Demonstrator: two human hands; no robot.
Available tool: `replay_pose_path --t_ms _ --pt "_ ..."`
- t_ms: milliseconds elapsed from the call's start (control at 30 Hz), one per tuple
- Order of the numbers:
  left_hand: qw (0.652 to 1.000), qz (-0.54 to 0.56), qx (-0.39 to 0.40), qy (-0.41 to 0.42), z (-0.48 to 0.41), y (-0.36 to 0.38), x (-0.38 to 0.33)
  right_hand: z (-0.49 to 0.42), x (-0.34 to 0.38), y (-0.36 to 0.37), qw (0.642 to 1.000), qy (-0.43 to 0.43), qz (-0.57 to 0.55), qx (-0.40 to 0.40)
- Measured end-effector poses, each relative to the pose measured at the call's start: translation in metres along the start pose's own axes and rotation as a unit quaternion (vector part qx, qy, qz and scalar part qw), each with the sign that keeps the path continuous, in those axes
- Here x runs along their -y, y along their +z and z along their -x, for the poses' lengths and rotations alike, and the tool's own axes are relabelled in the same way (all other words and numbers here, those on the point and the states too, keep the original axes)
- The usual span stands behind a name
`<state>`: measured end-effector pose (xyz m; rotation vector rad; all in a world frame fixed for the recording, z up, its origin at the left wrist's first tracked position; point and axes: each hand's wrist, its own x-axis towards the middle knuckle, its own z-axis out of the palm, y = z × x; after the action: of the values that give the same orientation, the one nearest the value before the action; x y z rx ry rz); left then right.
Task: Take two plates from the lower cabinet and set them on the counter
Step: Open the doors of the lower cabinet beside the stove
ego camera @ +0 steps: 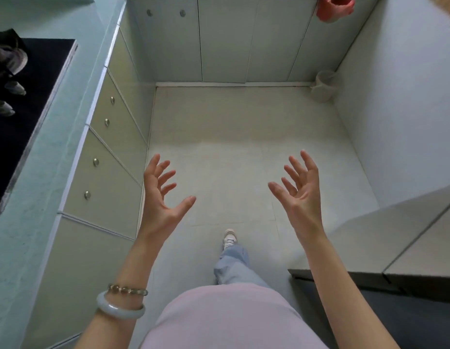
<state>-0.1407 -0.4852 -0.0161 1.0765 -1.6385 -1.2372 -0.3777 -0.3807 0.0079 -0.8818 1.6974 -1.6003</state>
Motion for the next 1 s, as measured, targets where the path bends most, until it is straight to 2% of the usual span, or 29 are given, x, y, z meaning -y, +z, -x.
replay_pose_path --t_ms 333,700,1000 --pt "1.0 -0.004 -0.029 -0.009 -0.187 0.048 0.004 -0.195 0.004 0.023 0.999 -0.005 0.018 0.048" --pt "0.995 -0.015 -0.09 -0.034 -0.345 0.051 0.03 -0.373 -0.008 0.07 0.996 -0.002 0.017 0.086" --pt "0.995 -0.01 -0.093 -0.03 -0.518 0.03 0.049 -0.536 0.004 0.142 0.999 -0.018 0.005 0.041"
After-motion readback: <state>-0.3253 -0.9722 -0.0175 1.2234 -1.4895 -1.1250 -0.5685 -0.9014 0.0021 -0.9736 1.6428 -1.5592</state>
